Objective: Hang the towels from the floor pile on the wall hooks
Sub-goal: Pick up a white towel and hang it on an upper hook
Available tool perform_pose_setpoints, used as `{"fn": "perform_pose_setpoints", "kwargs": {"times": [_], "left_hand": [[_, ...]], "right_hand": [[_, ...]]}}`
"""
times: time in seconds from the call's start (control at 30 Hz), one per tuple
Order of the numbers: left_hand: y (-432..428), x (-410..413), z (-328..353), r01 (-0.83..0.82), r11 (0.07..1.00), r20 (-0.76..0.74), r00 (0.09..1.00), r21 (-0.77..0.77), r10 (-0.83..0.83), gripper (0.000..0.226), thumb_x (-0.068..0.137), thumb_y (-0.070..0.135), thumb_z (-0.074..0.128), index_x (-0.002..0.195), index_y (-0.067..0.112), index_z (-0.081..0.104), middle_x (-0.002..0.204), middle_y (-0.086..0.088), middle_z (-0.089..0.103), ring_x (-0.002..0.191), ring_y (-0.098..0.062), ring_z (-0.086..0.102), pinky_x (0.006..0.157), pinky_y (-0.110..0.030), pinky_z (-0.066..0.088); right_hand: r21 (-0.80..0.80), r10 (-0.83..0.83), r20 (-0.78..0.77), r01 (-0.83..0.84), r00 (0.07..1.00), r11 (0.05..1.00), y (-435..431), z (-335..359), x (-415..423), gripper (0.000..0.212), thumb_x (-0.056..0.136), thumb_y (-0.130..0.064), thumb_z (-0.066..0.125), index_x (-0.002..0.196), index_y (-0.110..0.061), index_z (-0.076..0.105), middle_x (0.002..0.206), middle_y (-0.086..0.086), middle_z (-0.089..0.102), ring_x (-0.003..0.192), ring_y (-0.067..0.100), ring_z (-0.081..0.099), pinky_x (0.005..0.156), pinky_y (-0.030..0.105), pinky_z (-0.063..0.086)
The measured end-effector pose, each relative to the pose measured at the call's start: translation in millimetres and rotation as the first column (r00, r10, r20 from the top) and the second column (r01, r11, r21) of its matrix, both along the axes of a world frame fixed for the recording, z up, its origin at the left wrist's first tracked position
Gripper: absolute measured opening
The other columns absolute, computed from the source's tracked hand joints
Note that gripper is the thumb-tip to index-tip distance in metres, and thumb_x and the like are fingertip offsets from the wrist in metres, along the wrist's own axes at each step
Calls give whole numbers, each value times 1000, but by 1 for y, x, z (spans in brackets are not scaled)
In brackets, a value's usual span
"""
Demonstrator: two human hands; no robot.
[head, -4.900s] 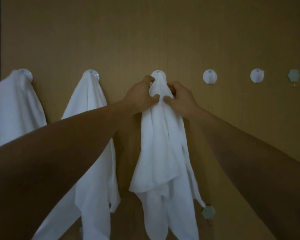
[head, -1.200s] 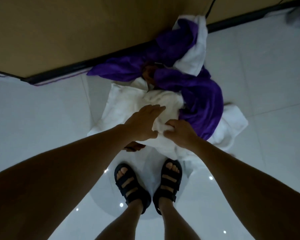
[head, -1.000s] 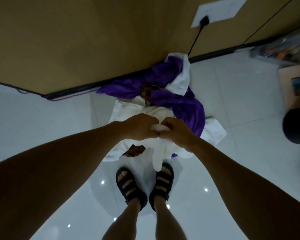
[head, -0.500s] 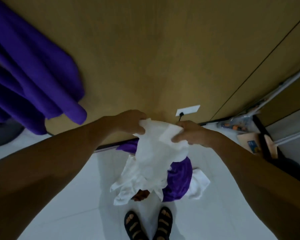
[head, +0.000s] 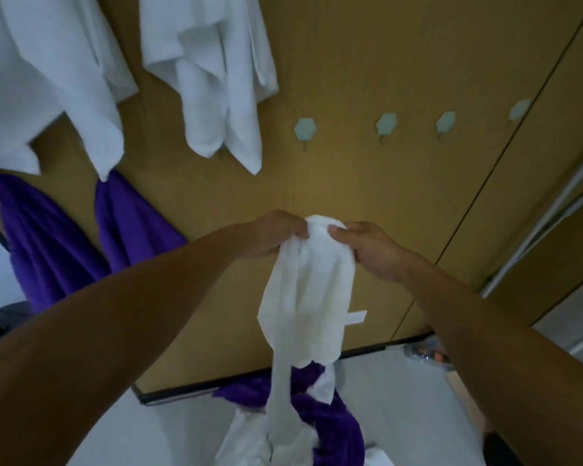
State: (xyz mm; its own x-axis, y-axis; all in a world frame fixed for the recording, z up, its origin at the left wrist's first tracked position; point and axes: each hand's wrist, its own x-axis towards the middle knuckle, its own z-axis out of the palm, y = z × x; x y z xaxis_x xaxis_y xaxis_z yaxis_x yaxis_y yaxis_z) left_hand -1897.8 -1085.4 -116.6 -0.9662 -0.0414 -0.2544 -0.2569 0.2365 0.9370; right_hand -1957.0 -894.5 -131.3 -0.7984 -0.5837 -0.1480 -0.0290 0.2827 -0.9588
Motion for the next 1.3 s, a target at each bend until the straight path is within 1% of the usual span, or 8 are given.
{"fn": "perform_pose_setpoints", "kwargs": {"times": [0.13,0.3,0.43,0.53,0.63,0.77,1.0,1.3], "left_hand": [[13,-9,45,-92,993,-107,991,-69,85,14,71,19,59,80,10,64,86,-14,63,80,-32,61,72,-38,50],[30,-12,93,-180,880,-249,966,-440,72,22,84,35,67,73,17,61,72,2,57,65,-13,53,55,-22,38],[43,-9,122,-121,804,-196,981,-583,6,34,73,49,76,88,19,71,80,3,68,72,-13,64,61,-20,47],[49,-17,132,-145,843,-217,975,-518,34,35,77,39,76,100,13,72,85,0,71,80,-19,67,67,-23,52],[55,-22,136,-128,977,-173,980,-172,98,49,71,23,77,116,7,65,113,-12,69,105,-30,66,97,-45,50],[72,-31,143,-182,983,-145,972,15,182,48,74,12,65,120,-1,61,117,-17,67,109,-35,64,101,-51,46],[87,-45,166,-128,992,-136,983,7,128,64,70,46,76,123,15,60,113,-7,70,107,-26,66,98,-44,49],[54,-62,195,-48,990,-283,959,-130,10,37,90,21,63,122,3,60,118,-13,67,109,-29,65,99,-47,49]], "right_hand": [[-30,-7,-185,2,983,1000,12,39,-12,21,90,-39,63,87,-18,66,84,-1,71,79,18,67,70,30,53],[312,291,-392,-171,873,935,44,101,-41,18,82,-31,75,79,-18,64,77,-3,67,67,10,64,56,13,46],[187,182,-586,-87,790,979,55,129,-64,32,85,-34,70,84,-4,61,78,1,57,68,11,53,60,22,39],[157,219,-562,-157,797,975,62,143,-67,23,86,-34,69,82,-13,60,78,-3,60,70,11,57,62,23,43],[115,248,-424,-219,871,969,74,153,-75,27,86,-38,68,97,-13,67,96,2,72,85,19,69,75,34,55],[-4,208,-310,-220,928,976,87,161,-92,29,87,-30,68,107,-9,68,105,9,73,95,25,70,84,40,55],[-138,184,-293,-231,938,963,82,177,-104,28,89,-34,65,105,-10,69,102,11,73,90,23,69,81,38,53],[-17,349,-196,-359,916,933,66,197,-117,40,83,-23,69,119,-7,63,116,11,69,107,26,66,94,38,52]]}}
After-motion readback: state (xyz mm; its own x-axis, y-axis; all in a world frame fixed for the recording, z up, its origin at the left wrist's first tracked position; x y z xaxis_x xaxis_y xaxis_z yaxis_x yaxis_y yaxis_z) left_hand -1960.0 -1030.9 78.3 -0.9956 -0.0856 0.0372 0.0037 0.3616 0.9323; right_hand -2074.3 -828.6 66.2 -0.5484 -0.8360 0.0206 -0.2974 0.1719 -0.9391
